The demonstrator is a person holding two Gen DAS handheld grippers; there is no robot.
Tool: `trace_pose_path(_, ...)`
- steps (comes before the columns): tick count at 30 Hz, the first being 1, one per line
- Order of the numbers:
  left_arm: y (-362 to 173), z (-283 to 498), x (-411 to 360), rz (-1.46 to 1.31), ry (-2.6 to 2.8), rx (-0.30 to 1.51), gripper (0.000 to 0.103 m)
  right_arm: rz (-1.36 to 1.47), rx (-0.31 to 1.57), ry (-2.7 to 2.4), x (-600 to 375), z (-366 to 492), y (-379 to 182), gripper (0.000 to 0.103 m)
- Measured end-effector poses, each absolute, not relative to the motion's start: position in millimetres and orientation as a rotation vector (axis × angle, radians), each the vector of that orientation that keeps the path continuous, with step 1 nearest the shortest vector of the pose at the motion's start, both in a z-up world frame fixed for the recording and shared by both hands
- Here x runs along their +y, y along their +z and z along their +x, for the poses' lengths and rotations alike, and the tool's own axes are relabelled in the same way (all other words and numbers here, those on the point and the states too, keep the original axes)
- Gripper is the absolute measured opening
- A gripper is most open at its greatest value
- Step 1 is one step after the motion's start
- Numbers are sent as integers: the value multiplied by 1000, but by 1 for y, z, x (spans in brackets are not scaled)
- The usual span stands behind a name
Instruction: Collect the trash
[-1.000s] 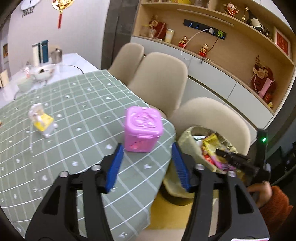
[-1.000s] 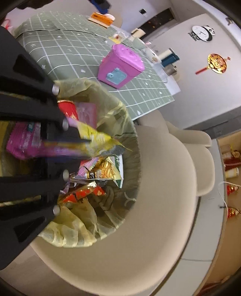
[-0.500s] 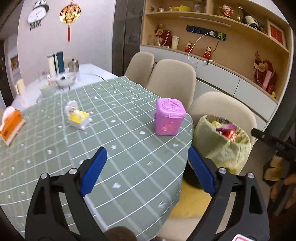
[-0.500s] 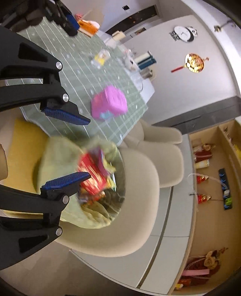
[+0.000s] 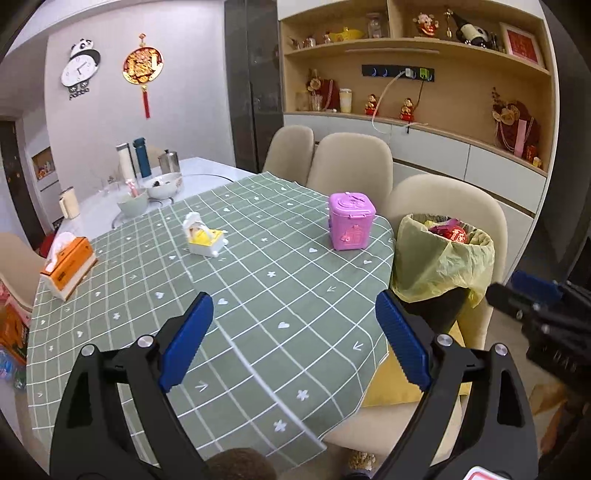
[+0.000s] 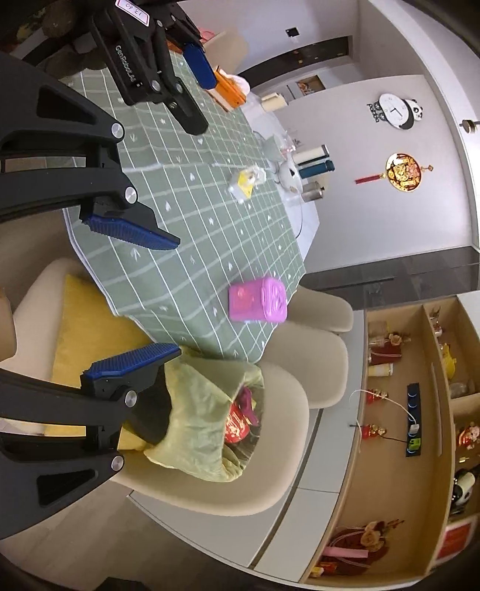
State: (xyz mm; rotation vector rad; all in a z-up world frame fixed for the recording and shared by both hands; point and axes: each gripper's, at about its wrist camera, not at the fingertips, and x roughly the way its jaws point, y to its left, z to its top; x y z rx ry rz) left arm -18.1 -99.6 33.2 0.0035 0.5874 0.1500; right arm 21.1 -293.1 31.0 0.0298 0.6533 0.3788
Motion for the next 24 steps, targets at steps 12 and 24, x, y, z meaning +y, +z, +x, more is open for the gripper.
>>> trace_pose_path(12, 40, -62, -96, -8, 149, 545, 85, -8, 582, 353, -283, -24, 46, 50)
trace_pose_path(24, 40, -72, -102, 2, 139, 537, 85, -8, 565, 340, -289, -33, 51, 50)
